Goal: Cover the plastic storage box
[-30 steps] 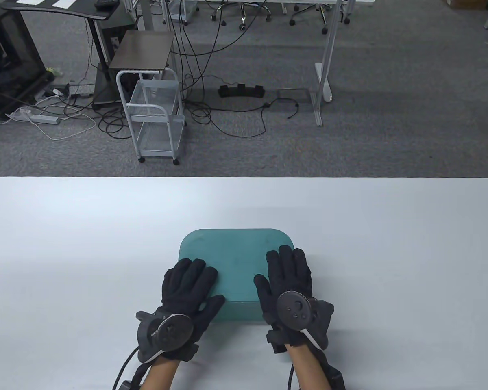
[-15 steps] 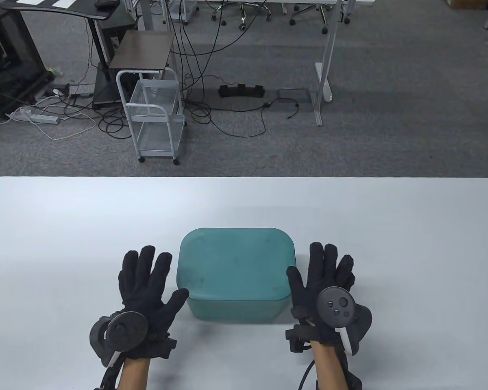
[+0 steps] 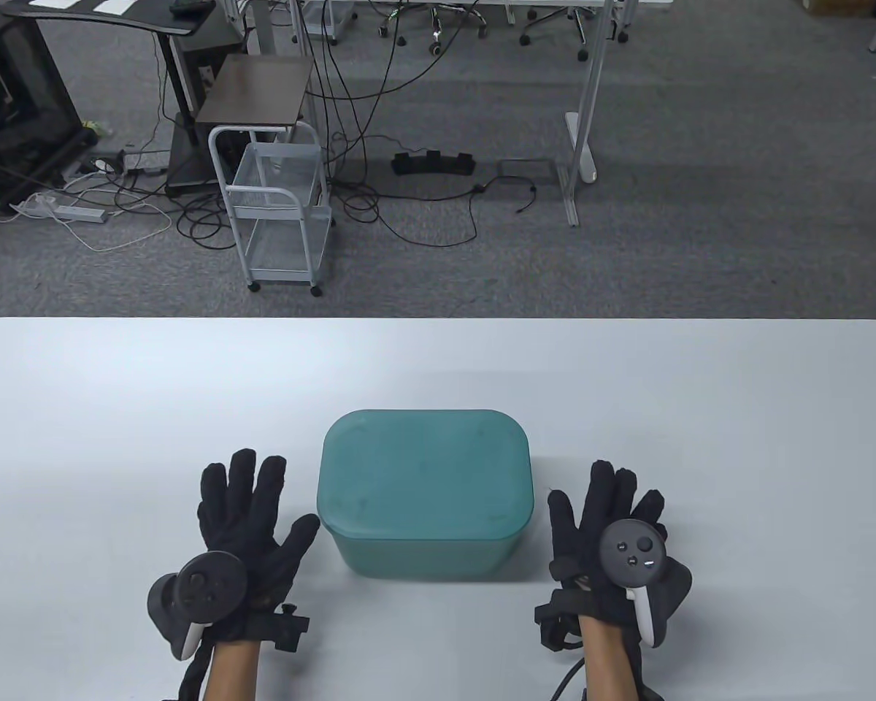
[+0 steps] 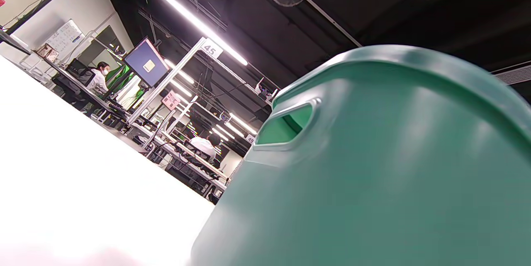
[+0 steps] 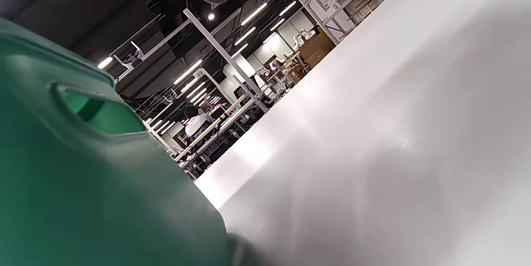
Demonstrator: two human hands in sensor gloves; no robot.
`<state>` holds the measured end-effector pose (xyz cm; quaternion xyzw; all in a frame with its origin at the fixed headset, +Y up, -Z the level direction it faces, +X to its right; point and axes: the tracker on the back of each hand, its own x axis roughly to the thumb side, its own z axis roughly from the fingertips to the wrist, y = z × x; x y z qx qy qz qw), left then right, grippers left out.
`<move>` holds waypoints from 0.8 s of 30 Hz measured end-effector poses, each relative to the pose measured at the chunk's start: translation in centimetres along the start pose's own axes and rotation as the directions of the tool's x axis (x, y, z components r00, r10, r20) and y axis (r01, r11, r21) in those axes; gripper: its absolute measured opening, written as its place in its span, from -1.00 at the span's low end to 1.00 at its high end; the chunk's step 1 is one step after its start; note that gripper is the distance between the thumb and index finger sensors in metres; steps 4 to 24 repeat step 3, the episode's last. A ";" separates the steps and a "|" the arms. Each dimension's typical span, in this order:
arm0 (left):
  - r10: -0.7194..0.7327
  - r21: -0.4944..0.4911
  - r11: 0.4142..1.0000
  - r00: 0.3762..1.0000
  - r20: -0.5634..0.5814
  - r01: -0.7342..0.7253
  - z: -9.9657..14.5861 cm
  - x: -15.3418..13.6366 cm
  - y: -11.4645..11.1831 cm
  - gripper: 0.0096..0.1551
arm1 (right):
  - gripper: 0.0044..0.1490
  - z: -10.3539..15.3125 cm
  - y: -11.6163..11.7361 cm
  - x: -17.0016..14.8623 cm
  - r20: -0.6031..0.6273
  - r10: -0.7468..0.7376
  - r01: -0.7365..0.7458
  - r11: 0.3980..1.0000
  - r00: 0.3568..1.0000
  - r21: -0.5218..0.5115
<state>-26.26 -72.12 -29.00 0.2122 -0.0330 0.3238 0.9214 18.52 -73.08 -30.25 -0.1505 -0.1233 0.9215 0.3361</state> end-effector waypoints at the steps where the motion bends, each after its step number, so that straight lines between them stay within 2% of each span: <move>1: -0.004 0.000 1.000 1.000 0.001 0.004 0.0 0.0 0.0 0.03 | 0.15 0.0 0.0 0.0 0.002 0.002 -0.002 1.000 1.000 0.003; 24: -0.007 0.001 1.000 1.000 0.002 0.007 0.0 0.0 0.0 0.03 | 0.15 0.0 0.1 0.0 0.003 0.007 -0.007 1.000 1.000 0.005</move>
